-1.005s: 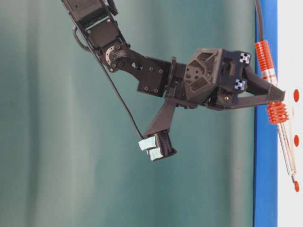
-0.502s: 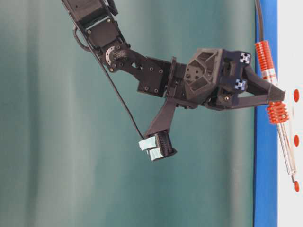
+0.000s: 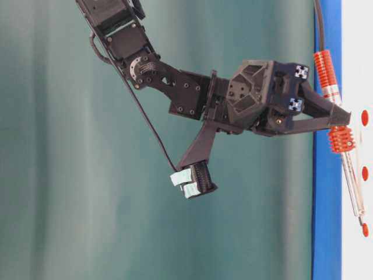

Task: Touch the tip of the soldering iron to the mark.
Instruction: 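Raise the iron tip off the strip and shift it right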

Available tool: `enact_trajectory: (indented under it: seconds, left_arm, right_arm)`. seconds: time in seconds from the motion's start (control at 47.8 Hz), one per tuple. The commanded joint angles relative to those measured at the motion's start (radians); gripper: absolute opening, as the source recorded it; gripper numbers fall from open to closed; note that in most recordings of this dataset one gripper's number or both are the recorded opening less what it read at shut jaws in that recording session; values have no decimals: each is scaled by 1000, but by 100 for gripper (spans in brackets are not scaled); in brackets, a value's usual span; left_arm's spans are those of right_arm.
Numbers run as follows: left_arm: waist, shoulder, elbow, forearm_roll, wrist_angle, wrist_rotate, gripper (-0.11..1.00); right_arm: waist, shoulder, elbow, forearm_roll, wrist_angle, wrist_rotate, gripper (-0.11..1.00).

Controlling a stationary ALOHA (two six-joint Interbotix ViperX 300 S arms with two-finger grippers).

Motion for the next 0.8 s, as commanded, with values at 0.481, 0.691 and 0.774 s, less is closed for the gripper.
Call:
enact_trajectory:
  seconds: [0.481,0.691,0.774]
  left_arm:
    - [3,5,-11,2,-9,0,0]
    - [3,5,-11,2,-11,0,0]
    - [3,3,-9,2,-11,0,0]
  right_arm:
    - [-3,-229,-29,-9,78,2,6]
    - [-3,-236,-29,-11,89,2,6]
    - [-2,-236,-29,-11,87,0,6]
